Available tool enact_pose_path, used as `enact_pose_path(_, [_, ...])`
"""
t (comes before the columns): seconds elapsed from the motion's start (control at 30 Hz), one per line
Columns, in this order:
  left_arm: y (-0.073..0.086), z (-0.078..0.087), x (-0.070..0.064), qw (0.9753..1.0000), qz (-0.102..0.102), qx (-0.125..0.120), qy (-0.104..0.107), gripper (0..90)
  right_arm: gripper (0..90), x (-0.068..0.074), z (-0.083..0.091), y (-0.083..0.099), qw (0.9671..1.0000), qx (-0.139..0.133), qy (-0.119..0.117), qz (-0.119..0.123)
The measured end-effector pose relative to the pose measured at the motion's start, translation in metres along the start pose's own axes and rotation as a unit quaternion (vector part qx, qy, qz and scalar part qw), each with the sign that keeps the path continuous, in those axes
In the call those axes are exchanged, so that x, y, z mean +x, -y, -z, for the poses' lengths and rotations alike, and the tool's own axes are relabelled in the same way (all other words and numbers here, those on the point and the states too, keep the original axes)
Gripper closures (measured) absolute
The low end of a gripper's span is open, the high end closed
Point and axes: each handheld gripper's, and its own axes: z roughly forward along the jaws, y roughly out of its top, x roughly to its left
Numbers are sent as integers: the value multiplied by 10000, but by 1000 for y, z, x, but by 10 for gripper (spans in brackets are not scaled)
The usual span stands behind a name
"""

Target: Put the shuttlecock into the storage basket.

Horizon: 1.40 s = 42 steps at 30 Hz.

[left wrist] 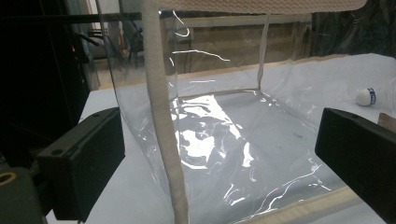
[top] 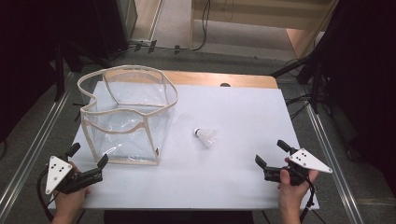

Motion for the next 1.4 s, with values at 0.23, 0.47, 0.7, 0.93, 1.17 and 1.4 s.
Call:
enact_pose_path(0.23, [0, 0, 0, 10000, 15, -19, 4, 23, 0, 5, -10, -20, 9997, 132, -134, 158])
enact_pose_path(0.47, [0, 0, 0, 10000, 9, -15, 8, 23, 0, 5, -18, -40, 9990, 200, -258, 291])
enact_pose_path(0.7, [0, 0, -1, 10000, -18, 7, 11, 23, 0, 7, -25, -52, 9981, 271, -405, 378])
enact_pose_path(0.93, [0, 0, -1, 10000, -42, 1, 19, 23, 0, 11, -36, -62, 9970, 371, -527, 429])
enact_pose_path(1.17, [0, 0, -2, 10000, -41, -1, 18, 23, 0, 15, -48, -73, 9958, 425, -618, 530])
enact_pose_path(1.4, [0, 0, -3, 10000, -65, 10, 14, 23, 0, 21, -61, -84, 9938, 494, -738, 668])
